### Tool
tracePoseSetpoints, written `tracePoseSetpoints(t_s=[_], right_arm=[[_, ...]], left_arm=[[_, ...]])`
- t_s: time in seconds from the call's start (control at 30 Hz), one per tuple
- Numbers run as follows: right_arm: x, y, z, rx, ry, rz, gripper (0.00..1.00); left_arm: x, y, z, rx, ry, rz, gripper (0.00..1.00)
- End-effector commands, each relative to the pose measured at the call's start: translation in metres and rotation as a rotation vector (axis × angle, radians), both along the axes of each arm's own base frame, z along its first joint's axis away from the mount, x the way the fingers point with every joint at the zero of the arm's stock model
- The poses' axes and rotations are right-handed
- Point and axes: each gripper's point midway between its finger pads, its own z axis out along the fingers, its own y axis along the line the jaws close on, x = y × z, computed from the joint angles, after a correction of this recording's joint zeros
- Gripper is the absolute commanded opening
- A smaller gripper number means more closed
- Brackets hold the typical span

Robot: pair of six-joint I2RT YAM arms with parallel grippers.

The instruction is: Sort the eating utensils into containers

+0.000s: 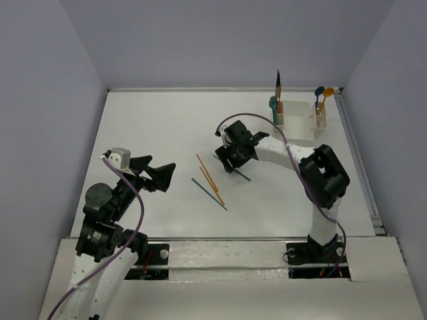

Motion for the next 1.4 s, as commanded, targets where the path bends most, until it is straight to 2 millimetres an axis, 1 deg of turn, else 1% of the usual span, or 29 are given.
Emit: tracePoseSetpoints(t_s=[0.0, 0.03, 0.07, 0.1, 0.13, 0.17, 0.2, 0.3, 0.4, 0.6, 0.63, 0.67, 0.73, 0.83, 0.9, 0.93, 0.97, 1.0, 1.03, 1.07, 1.1, 1.13, 1.17, 1.2, 1.23, 1.27, 1.3, 1.37], right_arm=[[0.014, 0.005, 0.009, -0.055, -0.035, 0.015, 0.67], [0.010, 0.008, 0.001, -0.071, -0.018, 0.029, 0.66], [0.011, 0.007, -0.003, -0.080, -0.012, 0.032, 0.65], [0.011, 0.008, -0.005, -0.088, -0.004, 0.033, 0.63], [0.011, 0.007, -0.011, -0.098, 0.007, 0.036, 0.60], [0.011, 0.008, -0.014, -0.102, 0.012, 0.037, 0.56], [0.011, 0.008, -0.016, -0.106, 0.016, 0.038, 0.49], [0.011, 0.008, -0.023, -0.116, 0.030, 0.038, 0.41], [0.012, 0.008, -0.030, -0.127, 0.045, 0.040, 0.37], [0.014, 0.010, -0.042, -0.142, 0.062, 0.042, 0.25], [0.013, 0.009, -0.047, -0.152, 0.076, 0.042, 0.23], [0.012, 0.008, -0.049, -0.156, 0.079, 0.041, 0.18], [0.010, 0.007, -0.052, -0.160, 0.087, 0.044, 0.11], [0.009, 0.009, -0.051, -0.140, 0.081, 0.044, 0.00], [0.011, 0.011, -0.041, -0.119, 0.061, 0.042, 0.00], [0.014, 0.014, -0.032, -0.094, 0.035, 0.033, 0.00], [0.016, 0.015, -0.032, -0.088, 0.028, 0.026, 0.00], [0.024, 0.019, -0.017, -0.056, -0.024, 0.012, 0.00], [0.029, 0.020, -0.008, -0.038, -0.055, -0.012, 0.00], [0.031, 0.017, -0.004, -0.037, -0.088, -0.029, 0.00], [0.038, 0.017, 0.023, 0.010, -0.152, -0.078, 0.00], [0.047, 0.023, 0.043, 0.070, -0.220, -0.100, 0.00], [0.054, 0.019, 0.059, 0.114, -0.263, -0.145, 0.00], [0.062, 0.009, 0.090, 0.182, -0.354, -0.210, 0.00], [0.066, 0.001, 0.105, 0.212, -0.396, -0.246, 0.00], [0.066, -0.014, 0.109, 0.217, -0.429, -0.293, 0.00], [0.075, -0.029, 0.151, 0.305, -0.534, -0.359, 0.00], [0.081, -0.057, 0.183, 0.353, -0.639, -0.456, 0.00]], left_arm=[[0.001, -0.002, 0.009, -0.012, -0.037, -0.008, 0.99], [0.001, -0.002, 0.009, -0.012, -0.037, -0.011, 0.99], [0.000, -0.002, 0.009, -0.011, -0.040, -0.011, 0.99], [0.001, -0.002, 0.009, -0.012, -0.041, -0.011, 0.99], [0.000, -0.002, 0.009, -0.012, -0.041, -0.012, 0.99], [0.000, -0.003, 0.009, -0.013, -0.040, -0.012, 0.99], [0.000, -0.002, 0.010, -0.012, -0.043, -0.012, 0.99], [0.000, -0.002, 0.010, -0.011, -0.045, -0.013, 0.99], [-0.001, -0.002, 0.011, -0.012, -0.048, -0.013, 0.99], [-0.001, -0.002, 0.011, -0.012, -0.049, -0.015, 0.99], [-0.001, -0.002, 0.011, -0.012, -0.049, -0.013, 0.99], [-0.002, -0.002, 0.011, -0.014, -0.050, -0.015, 0.99], [-0.002, -0.002, 0.011, -0.014, -0.050, -0.015, 0.99], [-0.002, -0.002, 0.011, -0.014, -0.050, -0.014, 0.99], [-0.002, -0.002, 0.011, -0.013, -0.052, -0.013, 0.99], [-0.002, -0.002, 0.011, -0.013, -0.051, -0.013, 0.99], [-0.002, -0.002, 0.011, -0.013, -0.051, -0.013, 0.99], [-0.002, -0.002, 0.012, -0.016, -0.054, -0.012, 0.99], [-0.002, -0.002, 0.012, -0.017, -0.052, -0.011, 0.99], [-0.002, -0.001, 0.012, -0.016, -0.053, -0.009, 0.99], [-0.002, -0.002, 0.011, -0.016, -0.051, -0.011, 0.99], [-0.002, -0.001, 0.011, -0.016, -0.049, -0.009, 0.99], [-0.002, -0.001, 0.011, -0.015, -0.051, -0.010, 0.99], [-0.002, -0.001, 0.012, -0.015, -0.053, -0.009, 0.99], [-0.002, -0.001, 0.012, -0.017, -0.052, -0.009, 0.99], [-0.002, -0.001, 0.012, -0.016, -0.054, -0.010, 0.99], [-0.002, -0.001, 0.012, -0.016, -0.054, -0.010, 0.99], [-0.003, -0.001, 0.013, -0.018, -0.056, -0.011, 0.99]])
